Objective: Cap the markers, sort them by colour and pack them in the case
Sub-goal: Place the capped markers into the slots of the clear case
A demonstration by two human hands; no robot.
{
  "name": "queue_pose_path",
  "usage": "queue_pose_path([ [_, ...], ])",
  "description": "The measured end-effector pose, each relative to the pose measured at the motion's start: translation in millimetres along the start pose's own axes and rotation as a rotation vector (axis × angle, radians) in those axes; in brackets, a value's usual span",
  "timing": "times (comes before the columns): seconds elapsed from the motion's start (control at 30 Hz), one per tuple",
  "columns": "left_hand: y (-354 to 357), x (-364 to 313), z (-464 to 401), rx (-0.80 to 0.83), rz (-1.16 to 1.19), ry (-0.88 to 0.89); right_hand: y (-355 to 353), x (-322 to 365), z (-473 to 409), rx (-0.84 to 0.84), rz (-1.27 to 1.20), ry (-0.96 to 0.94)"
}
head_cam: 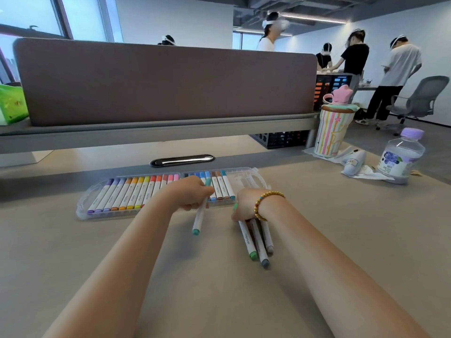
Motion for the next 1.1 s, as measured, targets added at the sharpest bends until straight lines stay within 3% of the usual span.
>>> queue_pose_path([
  [0.13,-2.1,-5.1,-1.9,0.008,0.365,-0.066,-10.3,-13.2,-3.8,0.028,-0.224,0.039],
  [0.27,1.6,-21.0,-6.7,0.052,0.682,-0.128,-23.3,-41.3,-14.7,-0.017,-0.651,0.213],
  [0.37,2.3,-34.5,-15.5,0.106,0.78,-0.164,-26.1,-58.7,-27.1,-0.07,-0.862,0.287],
  [0.63,18.6,-49.1,-70.1,-0.078,0.381,-0.061,-30.6,-83.4,-68.9,-0.224,-1.023,0.377],
  [0.8,24.8,-52.6,-94.4,-0.072,0.386,-0.144,-23.8,-83.9,-82.5,-0.22,-1.076,0.357],
  [1.1,36.2,-54.0,-105.9,-0.031,0.04,-0.028,-22.5,-84.6,-86.4,-0.219,-1.101,0.355],
])
Point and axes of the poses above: each hand's wrist, its own z-axis away from the middle knuckle, its own y-axis out of the palm, x = y × z, the point moved 6 cm from there along -z, towards the middle knuckle, and after that the axes turned 13 degrees about -x, right-handed, at the moved point
